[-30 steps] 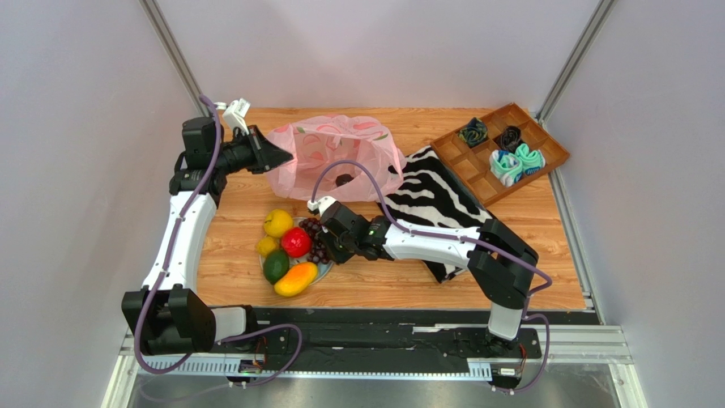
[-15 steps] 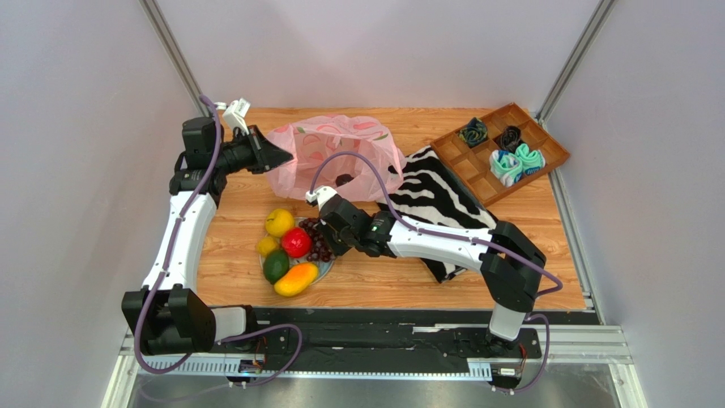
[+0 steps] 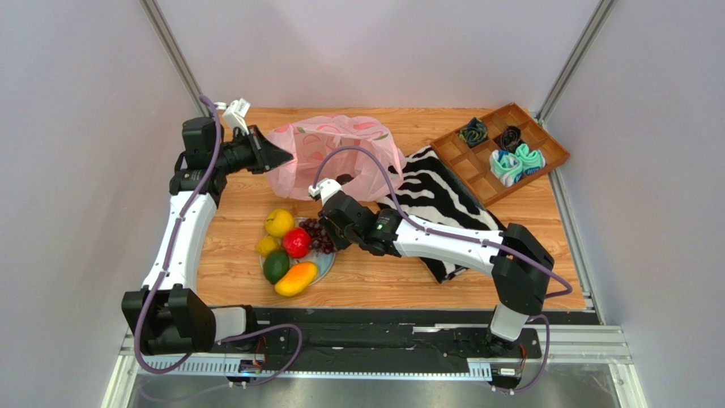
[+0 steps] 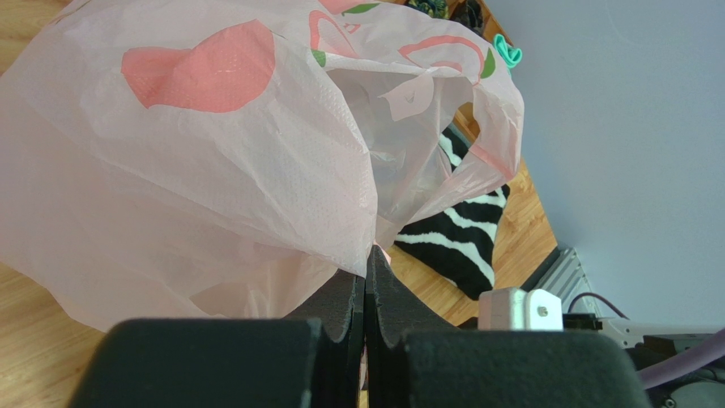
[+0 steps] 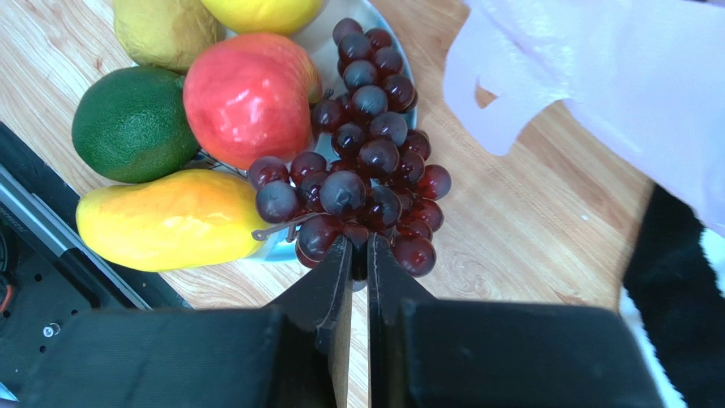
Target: Place the fruits into the plastic bag
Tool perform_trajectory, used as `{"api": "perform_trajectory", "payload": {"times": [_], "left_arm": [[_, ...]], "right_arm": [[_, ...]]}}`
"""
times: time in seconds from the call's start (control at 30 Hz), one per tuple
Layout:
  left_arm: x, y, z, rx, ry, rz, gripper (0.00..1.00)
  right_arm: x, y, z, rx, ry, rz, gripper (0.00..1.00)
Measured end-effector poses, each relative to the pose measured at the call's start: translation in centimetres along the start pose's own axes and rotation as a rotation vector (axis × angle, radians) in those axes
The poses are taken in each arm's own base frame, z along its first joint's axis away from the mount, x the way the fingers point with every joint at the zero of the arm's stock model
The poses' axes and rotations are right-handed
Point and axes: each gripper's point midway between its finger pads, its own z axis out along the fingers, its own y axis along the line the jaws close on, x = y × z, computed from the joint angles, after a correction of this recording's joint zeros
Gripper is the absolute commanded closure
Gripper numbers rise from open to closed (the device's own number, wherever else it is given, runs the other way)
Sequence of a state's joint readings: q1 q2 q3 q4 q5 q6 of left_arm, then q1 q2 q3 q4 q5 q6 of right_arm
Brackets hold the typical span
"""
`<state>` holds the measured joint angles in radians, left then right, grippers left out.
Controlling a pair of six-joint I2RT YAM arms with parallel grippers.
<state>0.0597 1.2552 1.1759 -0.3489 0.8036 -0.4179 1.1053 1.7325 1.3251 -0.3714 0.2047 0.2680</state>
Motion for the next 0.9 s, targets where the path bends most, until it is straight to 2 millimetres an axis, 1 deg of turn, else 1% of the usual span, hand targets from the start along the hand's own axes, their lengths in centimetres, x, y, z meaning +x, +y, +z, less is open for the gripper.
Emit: {"api": "perform_trajectory", "payload": {"times": [0.17, 0.4, 0.9], "left_arm": [[0.0, 0.0, 0.0, 0.000, 0.000, 0.000, 1.00], [0.0, 0.0, 0.0, 0.000, 0.000, 0.000, 1.00], [0.0, 0.0, 0.0, 0.000, 0.000, 0.000, 1.00]], "right_arm": [[-0.9, -0.5, -0.9, 0.024, -0.029, -0.003, 1.00], [-1.5, -1.3, -1.5, 0.062, -0.050, -0.009, 1.00], [-3.3, -2.7, -3.6, 0.127, -0.115, -0.019, 1.00]]}}
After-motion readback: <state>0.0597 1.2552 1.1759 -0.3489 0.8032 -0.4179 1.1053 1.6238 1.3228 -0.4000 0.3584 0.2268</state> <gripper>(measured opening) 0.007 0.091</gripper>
